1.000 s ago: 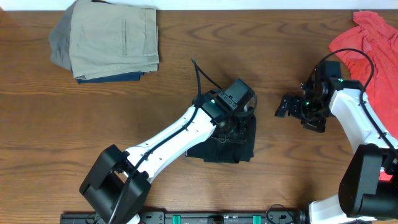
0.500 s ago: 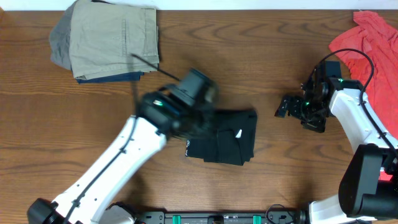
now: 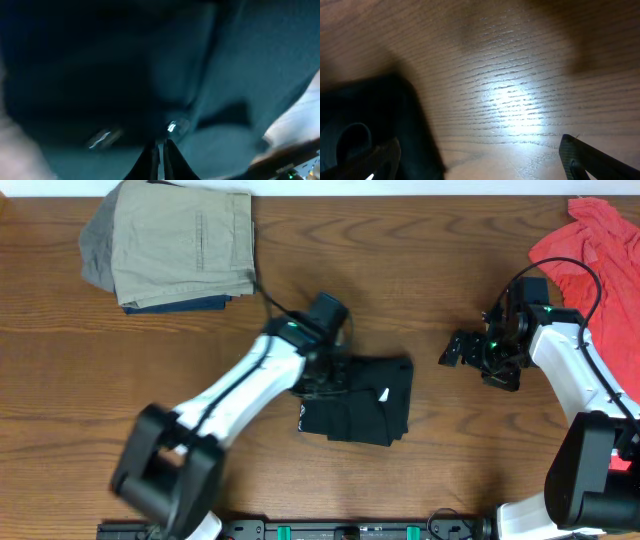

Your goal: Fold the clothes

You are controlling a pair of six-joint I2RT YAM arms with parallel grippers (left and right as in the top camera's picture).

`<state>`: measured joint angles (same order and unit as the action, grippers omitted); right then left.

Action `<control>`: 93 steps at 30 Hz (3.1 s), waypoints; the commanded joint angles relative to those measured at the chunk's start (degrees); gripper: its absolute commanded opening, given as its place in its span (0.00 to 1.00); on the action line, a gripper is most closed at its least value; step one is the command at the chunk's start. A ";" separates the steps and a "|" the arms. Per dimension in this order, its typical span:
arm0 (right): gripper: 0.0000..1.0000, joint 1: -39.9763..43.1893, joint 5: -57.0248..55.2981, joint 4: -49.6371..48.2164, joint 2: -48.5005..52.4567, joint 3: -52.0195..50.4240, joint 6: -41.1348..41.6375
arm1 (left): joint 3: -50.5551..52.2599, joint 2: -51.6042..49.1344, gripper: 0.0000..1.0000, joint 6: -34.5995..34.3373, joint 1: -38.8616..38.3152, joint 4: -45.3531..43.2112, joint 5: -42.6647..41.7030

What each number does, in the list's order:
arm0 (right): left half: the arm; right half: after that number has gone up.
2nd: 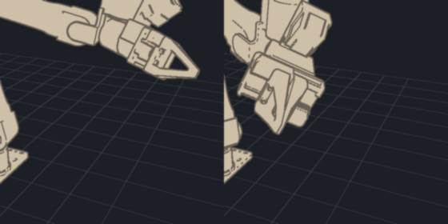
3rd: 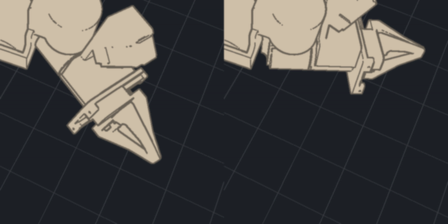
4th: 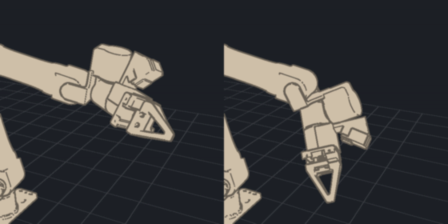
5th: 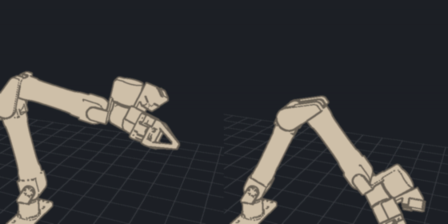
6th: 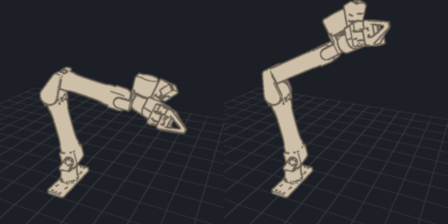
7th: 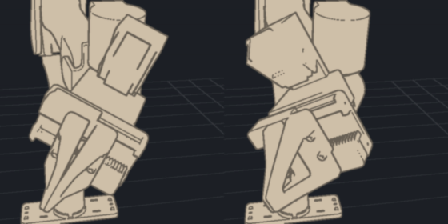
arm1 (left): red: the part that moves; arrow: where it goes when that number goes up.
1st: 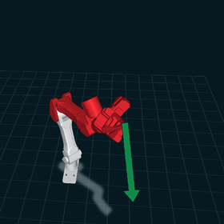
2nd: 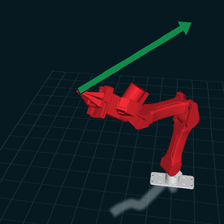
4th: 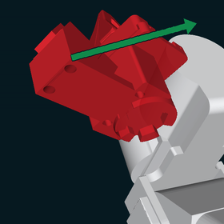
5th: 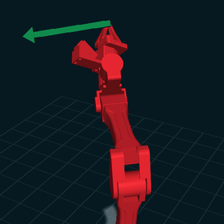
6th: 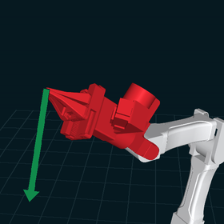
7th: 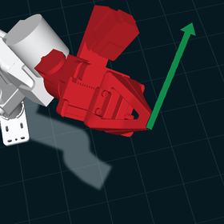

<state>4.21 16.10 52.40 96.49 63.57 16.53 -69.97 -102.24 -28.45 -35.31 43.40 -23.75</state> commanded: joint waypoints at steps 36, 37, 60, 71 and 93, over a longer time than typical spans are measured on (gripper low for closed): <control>0.01 -2.16 17.14 3.17 -11.23 1.18 -4.02 | -2.47 16.63 0.32 4.00 5.44 8.37 3.52; 0.01 -3.08 17.64 3.17 -11.26 1.18 -4.07 | -2.45 16.61 0.34 3.98 5.90 9.53 5.03; 0.01 -19.32 8.68 0.94 7.23 0.70 -4.90 | -0.09 11.78 0.73 4.44 6.54 12.07 6.95; 0.01 -10.49 2.56 0.48 16.81 0.70 -6.29 | -0.09 11.78 0.74 5.35 6.54 12.79 6.91; 0.11 -6.40 6.01 7.17 -7.93 5.16 -6.36 | 3.61 11.04 0.07 4.87 0.85 0.66 -4.20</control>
<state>-2.37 22.26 59.92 87.57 68.58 10.83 -68.10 -90.21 -23.73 -31.92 45.98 -24.05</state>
